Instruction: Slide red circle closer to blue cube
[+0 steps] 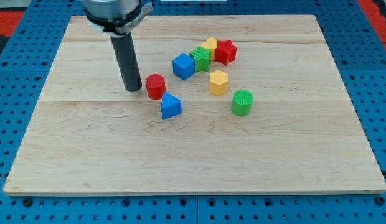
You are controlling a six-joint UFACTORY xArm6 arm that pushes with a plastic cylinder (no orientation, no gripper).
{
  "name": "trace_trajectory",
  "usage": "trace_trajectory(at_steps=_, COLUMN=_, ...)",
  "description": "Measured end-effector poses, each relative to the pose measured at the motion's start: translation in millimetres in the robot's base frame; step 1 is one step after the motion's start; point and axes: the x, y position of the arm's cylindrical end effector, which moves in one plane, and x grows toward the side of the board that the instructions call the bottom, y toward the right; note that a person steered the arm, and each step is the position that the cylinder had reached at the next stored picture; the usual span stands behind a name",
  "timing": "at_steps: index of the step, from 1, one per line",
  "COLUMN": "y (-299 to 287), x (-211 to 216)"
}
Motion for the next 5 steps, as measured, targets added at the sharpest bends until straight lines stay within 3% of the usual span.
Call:
trace_trajectory(at_steps=2, y=2, x=30)
trace_trajectory(at_steps=5, y=31, x=6)
